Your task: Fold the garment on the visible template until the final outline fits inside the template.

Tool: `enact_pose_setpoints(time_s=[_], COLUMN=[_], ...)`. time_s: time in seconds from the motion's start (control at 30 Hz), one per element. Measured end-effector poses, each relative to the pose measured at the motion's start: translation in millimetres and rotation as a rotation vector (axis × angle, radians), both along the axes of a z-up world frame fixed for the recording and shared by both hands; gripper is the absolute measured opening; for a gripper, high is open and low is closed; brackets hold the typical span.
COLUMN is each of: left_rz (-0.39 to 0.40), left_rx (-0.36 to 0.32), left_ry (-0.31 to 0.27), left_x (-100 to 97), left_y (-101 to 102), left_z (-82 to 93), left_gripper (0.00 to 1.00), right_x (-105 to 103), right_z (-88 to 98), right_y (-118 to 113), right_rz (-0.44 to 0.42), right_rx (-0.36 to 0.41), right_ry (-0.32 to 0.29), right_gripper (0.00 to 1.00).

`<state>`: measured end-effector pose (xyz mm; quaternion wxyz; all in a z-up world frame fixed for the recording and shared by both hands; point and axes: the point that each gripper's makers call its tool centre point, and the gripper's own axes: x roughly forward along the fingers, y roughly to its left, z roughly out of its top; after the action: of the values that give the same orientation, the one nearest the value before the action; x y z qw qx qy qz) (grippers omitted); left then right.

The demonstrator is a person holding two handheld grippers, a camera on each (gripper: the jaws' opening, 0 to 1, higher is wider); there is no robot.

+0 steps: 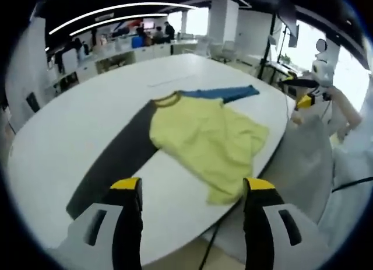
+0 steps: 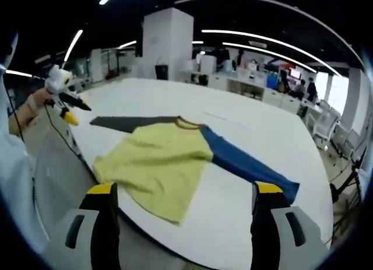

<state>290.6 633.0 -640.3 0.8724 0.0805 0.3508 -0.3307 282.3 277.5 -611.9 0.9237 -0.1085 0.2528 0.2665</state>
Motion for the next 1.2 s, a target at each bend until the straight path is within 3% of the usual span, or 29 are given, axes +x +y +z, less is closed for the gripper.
enact_pose_setpoints(time_s=[0.17, 0.3, 0.43, 0.63, 0.8, 0.93, 1.1, 1.2], left_rz=[-0.015, 0.002, 0.008, 0.045, 0.097, 0.112, 0.143, 0.162], left_rx=[-0.02, -0.005, -0.008, 0.005, -0.009, -0.003, 0.025, 0.0], left_ry=[0.027, 0.065, 0.107, 0.155, 0.182, 0.219, 0.241, 0.275], left_x=[2.5, 3.5, -1.4, -6.0, -7.8, -10.3, -12.9, -16.4], left_y=[-6, -8, -14, -18, -22, -26, -26, -30], left_z=[-9.3, -22.6, -33.9, -51.2, -60.4, -71.1, -78.3, -83.6], left_gripper=[0.59, 0.5, 0.42, 0.36, 0.33, 0.29, 0.26, 0.24], right_x=[3, 6, 8, 11, 14, 11, 12, 12], right_z=[-10.9, -18.3, -33.6, -52.9, -68.7, -83.9, -92.7, -100.1], right_y=[5, 8, 8, 14, 7, 12, 4, -3], right_rz=[0.016, 0.015, 0.018, 0.013, -0.041, -0.06, -0.154, -0.192], right_rx=[-0.006, 0.014, -0.031, -0.022, -0.043, 0.007, 0.012, -0.017], right_ry=[0.038, 0.069, 0.106, 0.158, 0.215, 0.297, 0.325, 0.349], right_gripper=[0.84, 0.75, 0.7, 0.7, 0.67, 0.64, 0.63, 0.58])
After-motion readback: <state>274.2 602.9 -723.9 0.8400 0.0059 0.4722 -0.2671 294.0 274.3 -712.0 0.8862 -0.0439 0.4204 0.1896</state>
